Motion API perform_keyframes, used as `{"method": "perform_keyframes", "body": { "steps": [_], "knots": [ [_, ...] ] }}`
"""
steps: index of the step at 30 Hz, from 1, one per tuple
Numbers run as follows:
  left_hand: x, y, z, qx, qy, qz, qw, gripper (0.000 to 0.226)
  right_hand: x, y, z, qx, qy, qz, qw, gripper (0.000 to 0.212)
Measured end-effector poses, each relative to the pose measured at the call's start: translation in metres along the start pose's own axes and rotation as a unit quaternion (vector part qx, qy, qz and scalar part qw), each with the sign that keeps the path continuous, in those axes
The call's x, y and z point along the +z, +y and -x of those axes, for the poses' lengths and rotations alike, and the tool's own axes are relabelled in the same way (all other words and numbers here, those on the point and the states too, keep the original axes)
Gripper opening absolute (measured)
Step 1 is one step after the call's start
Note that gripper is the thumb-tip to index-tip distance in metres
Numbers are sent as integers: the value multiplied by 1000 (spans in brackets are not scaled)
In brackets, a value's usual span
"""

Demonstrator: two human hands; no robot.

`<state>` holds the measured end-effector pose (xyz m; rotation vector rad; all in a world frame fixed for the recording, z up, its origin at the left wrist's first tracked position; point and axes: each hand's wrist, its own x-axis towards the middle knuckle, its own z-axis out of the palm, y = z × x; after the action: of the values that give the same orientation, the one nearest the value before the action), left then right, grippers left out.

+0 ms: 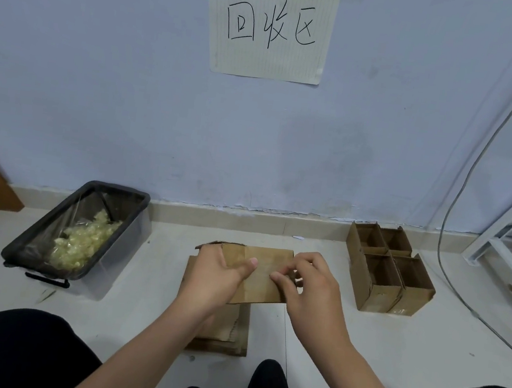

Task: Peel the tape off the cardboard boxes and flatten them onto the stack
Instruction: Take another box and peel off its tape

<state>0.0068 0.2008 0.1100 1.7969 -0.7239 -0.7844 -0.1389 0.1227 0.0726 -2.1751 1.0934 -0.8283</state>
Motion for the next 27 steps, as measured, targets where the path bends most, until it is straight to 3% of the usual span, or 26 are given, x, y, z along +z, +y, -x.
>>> {"method": "perform_keyframes", "body": {
  "steps": [8,13,16,18,23,27],
  "knots": [
    [3,-7,-6,-30,10,-9,999,53,-1,0,-1,24,-46,-2,999,11],
    [-3,-17,-19,-38,22,19,999,29,-12,-3,-8,68,6,-24,997,10],
    [-7,-14,-19,-42,14,55,998,8,-23,-5,-13,122,55,-114,984,16],
    [-8,-9,-17,-45,-2,73,996,12,-30,-7,-15,139,63,-164,975,22],
    [-12,-4,-16,-72,-28,96,992,2,-33,-9,-14,143,24,-123,982,30],
    [-15,-3,-14,-94,-12,101,990,9,-33,-9,-15,176,-43,-149,972,24]
  ]
}}
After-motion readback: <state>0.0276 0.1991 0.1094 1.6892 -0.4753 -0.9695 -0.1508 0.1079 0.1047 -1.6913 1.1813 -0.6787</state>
